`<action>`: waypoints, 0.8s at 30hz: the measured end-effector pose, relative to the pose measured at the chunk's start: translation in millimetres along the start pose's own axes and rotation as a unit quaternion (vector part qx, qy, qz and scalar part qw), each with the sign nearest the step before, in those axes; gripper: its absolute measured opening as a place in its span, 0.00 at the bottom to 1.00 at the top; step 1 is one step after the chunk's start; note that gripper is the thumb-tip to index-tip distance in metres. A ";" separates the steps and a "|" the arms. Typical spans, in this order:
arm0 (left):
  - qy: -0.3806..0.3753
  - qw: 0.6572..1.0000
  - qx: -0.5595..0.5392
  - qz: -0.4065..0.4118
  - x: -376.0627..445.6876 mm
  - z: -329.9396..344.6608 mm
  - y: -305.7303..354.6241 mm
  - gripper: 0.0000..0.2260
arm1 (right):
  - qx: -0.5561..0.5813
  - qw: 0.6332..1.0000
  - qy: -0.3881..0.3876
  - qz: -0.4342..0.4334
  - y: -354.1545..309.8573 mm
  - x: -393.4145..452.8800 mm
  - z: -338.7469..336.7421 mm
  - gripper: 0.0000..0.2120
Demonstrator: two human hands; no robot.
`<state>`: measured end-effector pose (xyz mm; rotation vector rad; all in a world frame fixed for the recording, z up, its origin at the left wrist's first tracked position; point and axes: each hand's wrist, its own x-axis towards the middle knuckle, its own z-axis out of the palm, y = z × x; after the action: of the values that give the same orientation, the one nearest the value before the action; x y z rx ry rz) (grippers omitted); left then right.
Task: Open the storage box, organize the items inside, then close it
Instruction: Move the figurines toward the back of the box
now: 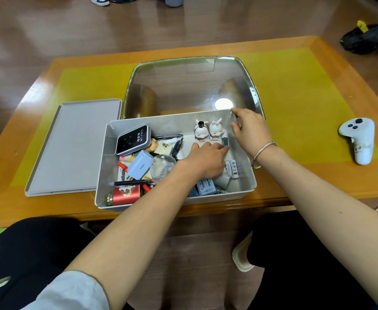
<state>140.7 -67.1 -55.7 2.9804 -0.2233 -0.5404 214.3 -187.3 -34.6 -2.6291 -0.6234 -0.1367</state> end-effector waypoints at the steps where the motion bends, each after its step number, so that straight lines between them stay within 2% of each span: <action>1: 0.004 1.000 -0.002 0.000 1.4 0.7 1.4 0.24 | -0.003 1.000 -0.001 0.000 0.0 0.2 0.1 0.18; 24: 0.001 1.000 -0.015 -0.021 3.4 0.9 6.5 0.28 | -0.007 1.000 0.004 0.009 -3.6 -0.9 0.1 0.18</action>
<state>142.7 -74.0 -56.9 2.9627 -0.1507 -0.5405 211.9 -184.7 -33.5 -2.6459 -0.5969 -0.1473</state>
